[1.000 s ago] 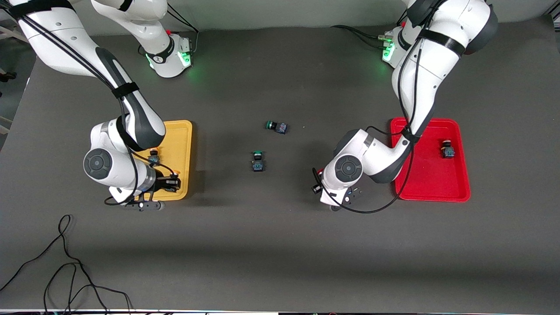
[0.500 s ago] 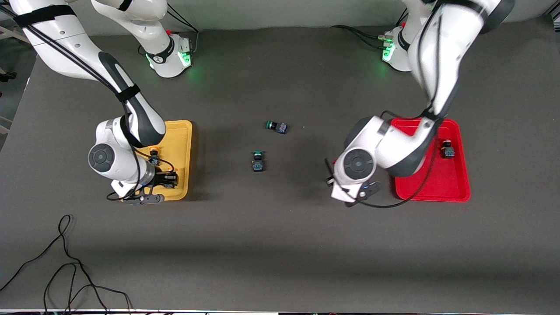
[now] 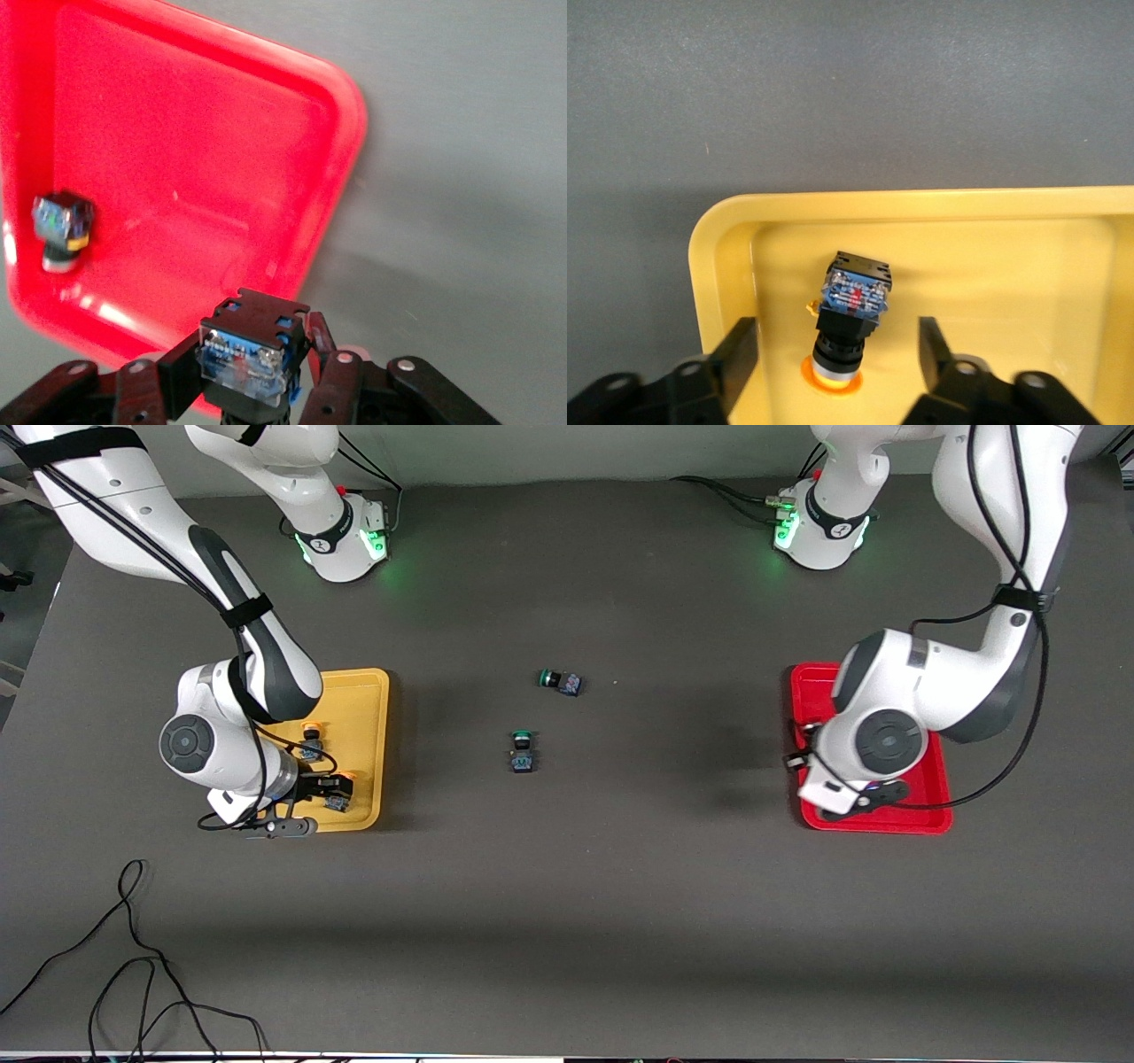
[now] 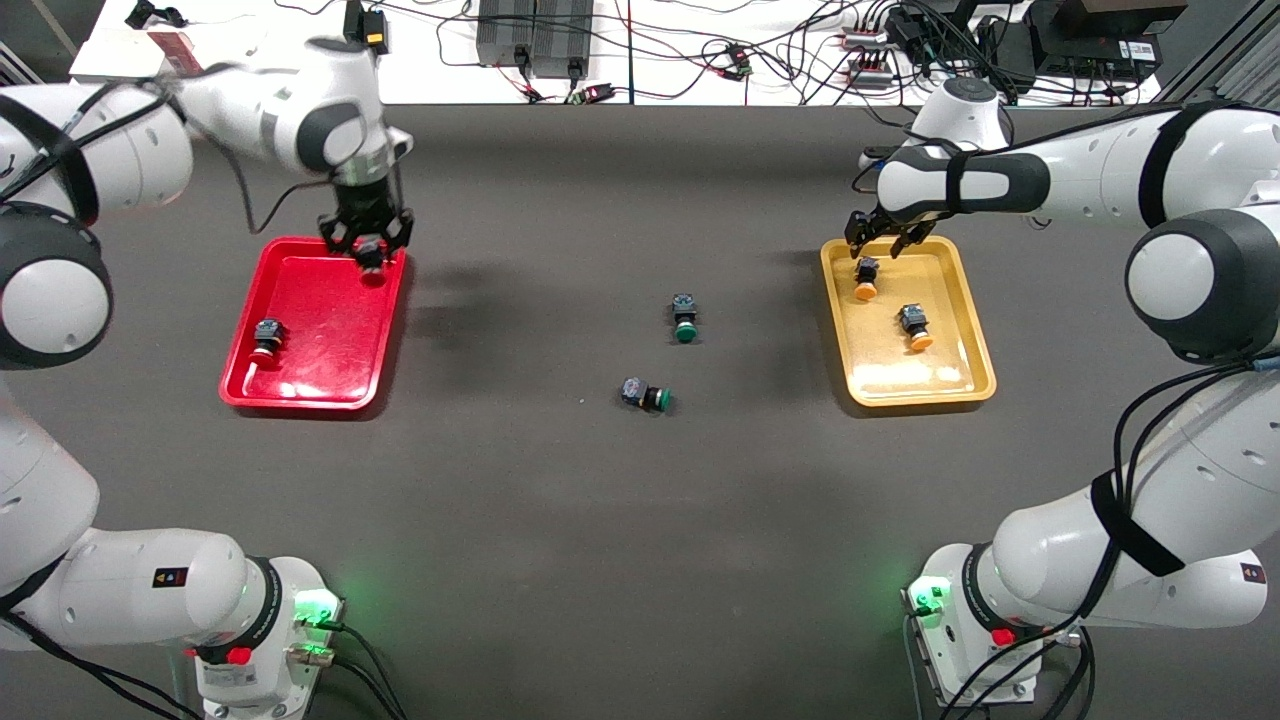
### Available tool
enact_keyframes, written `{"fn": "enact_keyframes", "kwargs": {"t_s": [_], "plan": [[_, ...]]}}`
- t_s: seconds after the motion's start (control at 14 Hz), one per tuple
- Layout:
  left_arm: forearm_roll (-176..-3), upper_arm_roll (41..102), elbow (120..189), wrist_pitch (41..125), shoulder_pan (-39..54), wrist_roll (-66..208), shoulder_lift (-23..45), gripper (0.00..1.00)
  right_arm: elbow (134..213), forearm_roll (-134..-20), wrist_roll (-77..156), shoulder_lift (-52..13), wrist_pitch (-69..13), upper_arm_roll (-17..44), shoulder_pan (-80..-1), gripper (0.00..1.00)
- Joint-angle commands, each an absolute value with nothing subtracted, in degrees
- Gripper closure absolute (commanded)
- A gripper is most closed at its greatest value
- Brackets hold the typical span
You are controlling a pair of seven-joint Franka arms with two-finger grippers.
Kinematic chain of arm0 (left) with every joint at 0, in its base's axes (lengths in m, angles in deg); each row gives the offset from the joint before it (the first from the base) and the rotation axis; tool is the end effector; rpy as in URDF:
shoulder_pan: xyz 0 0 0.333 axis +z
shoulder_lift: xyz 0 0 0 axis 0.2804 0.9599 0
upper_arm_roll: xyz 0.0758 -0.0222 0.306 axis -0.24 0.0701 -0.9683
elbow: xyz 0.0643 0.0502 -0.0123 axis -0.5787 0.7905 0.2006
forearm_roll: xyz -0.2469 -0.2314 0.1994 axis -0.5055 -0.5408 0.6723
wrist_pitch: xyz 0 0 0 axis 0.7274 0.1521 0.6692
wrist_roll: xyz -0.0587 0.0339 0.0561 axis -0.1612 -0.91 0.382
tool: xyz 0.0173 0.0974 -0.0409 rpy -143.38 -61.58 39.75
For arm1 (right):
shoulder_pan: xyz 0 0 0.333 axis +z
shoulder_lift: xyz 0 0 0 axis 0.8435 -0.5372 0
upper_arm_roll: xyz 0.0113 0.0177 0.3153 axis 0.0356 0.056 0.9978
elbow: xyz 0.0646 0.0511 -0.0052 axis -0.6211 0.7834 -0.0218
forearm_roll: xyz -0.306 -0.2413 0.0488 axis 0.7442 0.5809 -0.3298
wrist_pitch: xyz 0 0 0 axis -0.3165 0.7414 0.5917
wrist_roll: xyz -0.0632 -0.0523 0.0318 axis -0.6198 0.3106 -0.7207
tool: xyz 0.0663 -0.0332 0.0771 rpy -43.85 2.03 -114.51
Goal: Place red and yellow buttons in trays
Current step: 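Place the buttons in the yellow and red trays with both grippers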
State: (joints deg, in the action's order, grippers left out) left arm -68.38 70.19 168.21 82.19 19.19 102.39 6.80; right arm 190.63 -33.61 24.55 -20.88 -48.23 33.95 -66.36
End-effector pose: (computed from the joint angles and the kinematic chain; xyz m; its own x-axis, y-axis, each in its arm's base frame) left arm 0.5640 -0.1230 0.2691 0.9278 0.3153 -0.1994 0.2718 -0.9374 -0.2176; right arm 0.5893 0.0575 0.2327 0.9970 0.0002 -0.0769 -0.0014 -0.9998 -0.0210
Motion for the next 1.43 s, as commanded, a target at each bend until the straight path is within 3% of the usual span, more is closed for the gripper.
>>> {"fn": "enact_keyframes", "kwargs": {"t_s": [0.0,0.14,0.36,0.43,0.5,0.64,0.86,1.0,1.14,1.36], "plan": [[-68.0,66.3,182.1,97.7,18.5,97.6,2.7,1.0,191.8,-33.4,24.5,-17.5,-45.7,34.1,-66.7,0.0],[-68.0,64.5,186.3,105.2,18.2,94.5,3.8,1.0,190.7,-33.5,24.2,-15.0,-43.1,34.2,-66.1,0.0],[-68.0,62.8,187.1,105.3,18.2,91.0,4.0,1.0,185.9,-36.6,24.4,-11.5,-36.9,34.4,-66.0,0.0],[-68.0,62.2,186.8,104.9,18.1,90.2,4.1,0.7,184.1,-37.1,24.4,-10.5,-34.1,34.5,-65.9,0.0],[-68.0,61.9,186.5,104.6,18.3,90.1,3.5,0.01,182.5,-37.1,24.4,-9.7,-32.3,34.6,-65.9,0.0],[-68.2,62.3,183.1,97.8,17.4,90.3,0.6,0.0,179.9,-37.1,25.1,-7.8,-30.3,34.6,-65.9,0.0],[-69.9,62.9,168.8,74.8,13.2,91.0,-2.9,0.0,176.9,-37.2,25.2,-5.3,-26.7,34.6,-65.9,0.0],[-72.0,63.1,160.8,65.7,12.8,90.2,-4.6,0.0,174.5,-39.3,25.5,-4.8,-23.1,34.4,-65.9,0.0],[-72.1,62.8,156.6,62.4,12.9,88.3,-6.8,0.0,172.3,-40.0,26.9,-4.7,-21.1,34.1,-65.9,0.0],[-72.5,59.2,155.8,62.2,13.7,78.9,-10.1,0.0,170.1,-40.0,27.5,-4.5,-19.4,33.9,-66.0,0.0]]}}
